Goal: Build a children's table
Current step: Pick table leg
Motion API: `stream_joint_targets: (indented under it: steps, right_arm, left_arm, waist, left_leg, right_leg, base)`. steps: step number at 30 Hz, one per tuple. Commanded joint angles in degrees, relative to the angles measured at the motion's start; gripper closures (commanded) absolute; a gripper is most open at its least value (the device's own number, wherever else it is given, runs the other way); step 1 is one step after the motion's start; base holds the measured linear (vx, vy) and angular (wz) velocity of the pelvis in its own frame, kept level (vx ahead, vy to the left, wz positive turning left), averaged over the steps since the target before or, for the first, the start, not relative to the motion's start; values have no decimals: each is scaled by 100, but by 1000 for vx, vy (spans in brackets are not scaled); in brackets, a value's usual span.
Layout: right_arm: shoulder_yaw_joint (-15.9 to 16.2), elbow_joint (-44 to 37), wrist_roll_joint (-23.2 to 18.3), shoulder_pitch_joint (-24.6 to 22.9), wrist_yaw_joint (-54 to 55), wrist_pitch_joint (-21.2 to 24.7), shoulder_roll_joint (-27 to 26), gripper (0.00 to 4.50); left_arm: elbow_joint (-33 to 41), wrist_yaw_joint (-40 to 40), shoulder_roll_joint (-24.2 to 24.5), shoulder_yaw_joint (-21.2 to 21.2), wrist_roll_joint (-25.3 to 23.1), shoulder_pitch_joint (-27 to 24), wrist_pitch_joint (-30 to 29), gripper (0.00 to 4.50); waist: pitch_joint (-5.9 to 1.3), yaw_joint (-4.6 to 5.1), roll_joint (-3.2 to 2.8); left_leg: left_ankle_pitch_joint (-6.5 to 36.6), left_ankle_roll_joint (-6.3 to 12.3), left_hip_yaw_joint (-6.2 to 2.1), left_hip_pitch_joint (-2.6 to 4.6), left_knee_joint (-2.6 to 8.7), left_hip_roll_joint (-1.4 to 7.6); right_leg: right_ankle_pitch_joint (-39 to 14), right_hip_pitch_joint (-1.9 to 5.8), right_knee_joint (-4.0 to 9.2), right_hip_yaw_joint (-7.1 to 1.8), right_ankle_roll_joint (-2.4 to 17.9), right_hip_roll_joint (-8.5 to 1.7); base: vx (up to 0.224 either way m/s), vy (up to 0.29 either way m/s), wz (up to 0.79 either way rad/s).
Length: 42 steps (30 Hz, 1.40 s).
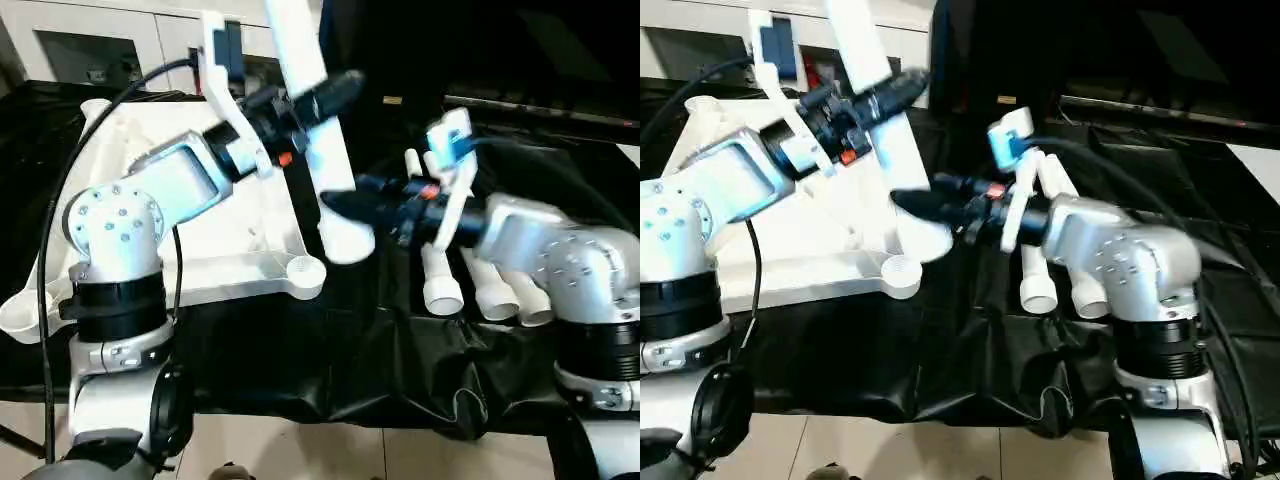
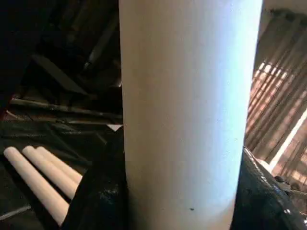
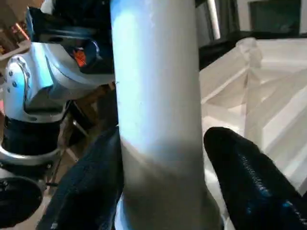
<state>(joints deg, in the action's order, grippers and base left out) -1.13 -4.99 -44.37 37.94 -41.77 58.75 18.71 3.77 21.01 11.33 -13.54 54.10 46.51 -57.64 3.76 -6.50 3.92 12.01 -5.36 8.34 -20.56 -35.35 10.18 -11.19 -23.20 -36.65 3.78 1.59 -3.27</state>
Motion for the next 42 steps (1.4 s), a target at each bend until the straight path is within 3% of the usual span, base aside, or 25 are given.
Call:
stream_joint_targets:
  steps: [1, 8, 9, 12, 14, 16, 18, 19, 22, 26, 28, 36, 42]
  right_arm:
    - [43, 43, 178, -40, 115, 90, 82, 205]
    - [132, 38, 272, -58, 171, -66, 76, 247]
    - [130, 35, 280, -59, 195, -92, 60, 248]
    - [121, 39, 301, -60, 253, -146, 21, 251]
    - [126, 38, 356, -62, 318, -241, -17, 252]
    - [133, 34, 443, -59, 416, -349, -61, 252]
    - [190, 14, 597, -55, 497, -509, -69, 252]
    - [171, 26, 663, -43, 651, -570, -155, 252]
    - [174, 31, 790, -36, 906, -674, -341, 252]
    - [260, -14, 882, -66, 958, -750, -405, 253]
    - [321, -39, 921, -88, 951, -783, -434, 253]
    - [342, -21, 993, -108, 951, -849, -466, 253]
    - [414, -54, 1106, -146, 950, -964, -424, 253]
  left_arm:
    - [289, 189, -23, 168, 42, 18, -2, 259]
    - [323, 86, 6, 247, -21, -53, -4, 259]
    - [239, -20, -96, 126, 168, -15, -104, 203]
    - [149, -284, -206, -7, 116, 30, 6, 189]
    - [243, -247, -101, 142, -85, -8, 63, 154]
    - [312, -456, -19, 326, -431, -30, 100, 141]
    - [384, -506, 96, 550, -686, -75, 105, 131]
    - [500, -612, 208, 818, -962, -155, 63, 129]
    - [606, -1214, 47, 826, -1077, -252, -209, 129]
    - [656, -1317, -94, 832, -1167, -298, -57, 129]
    - [624, -1329, -138, 841, -1240, -292, 30, 164]
    - [440, -1391, -72, 716, -1407, -111, 262, 226]
    - [469, -1180, -72, 571, -1278, -101, 258, 242]
  waist:
    - [-415, -14, -31]
    - [-413, -20, -39]
    - [-413, -17, -37]
    - [-416, -24, -35]
    - [-414, -31, -29]
    - [-415, -23, -55]
    - [-413, -21, -42]
    - [-410, -21, -57]
    - [-419, 1, -69]
    - [-416, -7, -57]
    - [-414, -5, -64]
    - [-414, -12, -97]
    - [-417, -8, -118]
  left_leg:
    - [65, -131, -13, -29, 405, 217]
    - [70, -141, -13, -29, 407, 214]
    - [78, -143, -13, -27, 407, 213]
    - [50, -149, -13, -27, 401, 213]
    - [58, -135, -14, -32, 408, 212]
    - [52, -170, -21, -25, 411, 221]
    - [49, -195, -21, -25, 412, 220]
    - [69, -199, -20, -27, 417, 214]
    - [92, -253, -18, -20, 408, 218]
    - [115, -239, -19, -34, 410, 212]
    - [121, -219, -26, -36, 413, 210]
    - [199, -243, -34, -28, 418, 210]
    - [210, -252, -35, -23, 415, 207]
  right_leg:
    - [-599, 414, 408, -314, 803, -446]
    - [-679, 407, 415, -312, 745, -447]
    - [-695, 405, 415, -311, 739, -444]
    - [-619, 406, 414, -312, 762, -442]
    - [-666, 406, 420, -314, 725, -445]
    - [-684, 397, 409, -312, 668, -442]
    - [-687, 393, 408, -314, 612, -439]
    - [-709, 394, 409, -314, 606, -439]
    - [-635, 395, 395, -313, 654, -438]
    - [-608, 408, 409, -312, 677, -435]
    - [-600, 405, 411, -311, 653, -432]
    - [-619, 395, 413, -309, 637, -434]
    - [-456, 402, 404, -310, 716, -432]
  base:
    - [0, 0, 0]
    - [0, 0, 0]
    - [0, 0, 0]
    - [0, 0, 0]
    - [0, 0, 0]
    - [0, 0, 0]
    - [0, 0, 0]
    - [0, 0, 0]
    - [0, 0, 0]
    - [0, 0, 0]
    - [0, 0, 0]
    - [0, 0, 0]
    - [0, 0, 0]
